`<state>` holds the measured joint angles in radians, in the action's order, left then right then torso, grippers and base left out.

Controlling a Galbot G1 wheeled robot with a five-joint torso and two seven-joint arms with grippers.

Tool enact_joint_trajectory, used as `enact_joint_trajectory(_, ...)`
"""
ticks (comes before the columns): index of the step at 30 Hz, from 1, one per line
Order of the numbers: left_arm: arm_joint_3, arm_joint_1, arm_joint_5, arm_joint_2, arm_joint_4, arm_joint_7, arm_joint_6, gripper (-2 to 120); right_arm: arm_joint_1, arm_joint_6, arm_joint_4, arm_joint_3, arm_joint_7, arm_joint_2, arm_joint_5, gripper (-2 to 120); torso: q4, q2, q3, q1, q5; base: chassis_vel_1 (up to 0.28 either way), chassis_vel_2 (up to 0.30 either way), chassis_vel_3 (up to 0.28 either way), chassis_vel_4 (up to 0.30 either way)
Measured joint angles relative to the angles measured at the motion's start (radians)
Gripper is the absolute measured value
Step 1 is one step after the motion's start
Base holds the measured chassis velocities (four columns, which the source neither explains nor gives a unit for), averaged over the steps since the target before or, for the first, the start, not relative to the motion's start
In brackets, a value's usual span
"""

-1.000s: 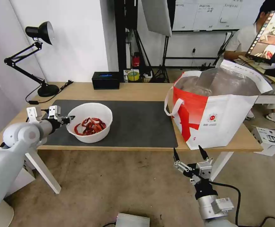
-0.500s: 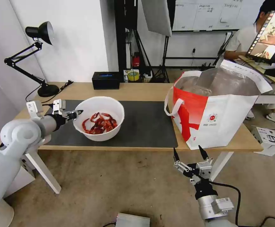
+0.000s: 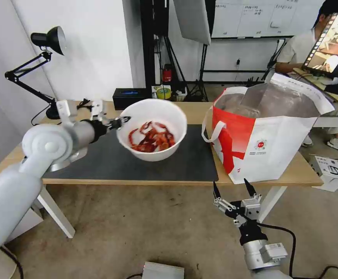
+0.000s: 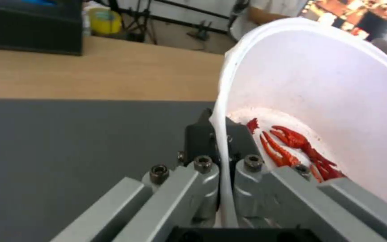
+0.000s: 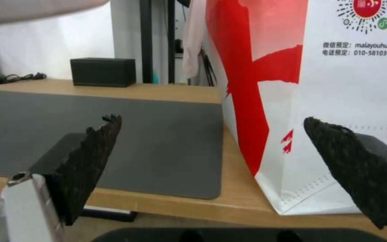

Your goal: Pick up the trash from the table and place it into the takeout bag.

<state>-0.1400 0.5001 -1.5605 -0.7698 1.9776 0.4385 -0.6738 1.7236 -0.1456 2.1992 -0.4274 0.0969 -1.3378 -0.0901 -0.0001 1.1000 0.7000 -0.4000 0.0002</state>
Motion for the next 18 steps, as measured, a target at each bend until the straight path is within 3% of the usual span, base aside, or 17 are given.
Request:
enact_joint_trajectory(10,0.130,-0.170,-0.050,-0.041,-0.021,0.034,0.013,0,0.000,0.000,0.000,0.000,0.000,0.000,0.000,100,0.0002,0.000,0.000,0.000,-0.0002,0.000,0.000,0.000,0.000)
enact_joint_trajectory(18,0.303,-0.376,-0.084,-0.151,-0.114,0.062,0.018,0,0.000,0.000,0.000,0.000,0.000,0.000,0.000,100,0.0002,0.000,0.000,0.000,-0.0002,0.000,0.000,0.000,0.000)
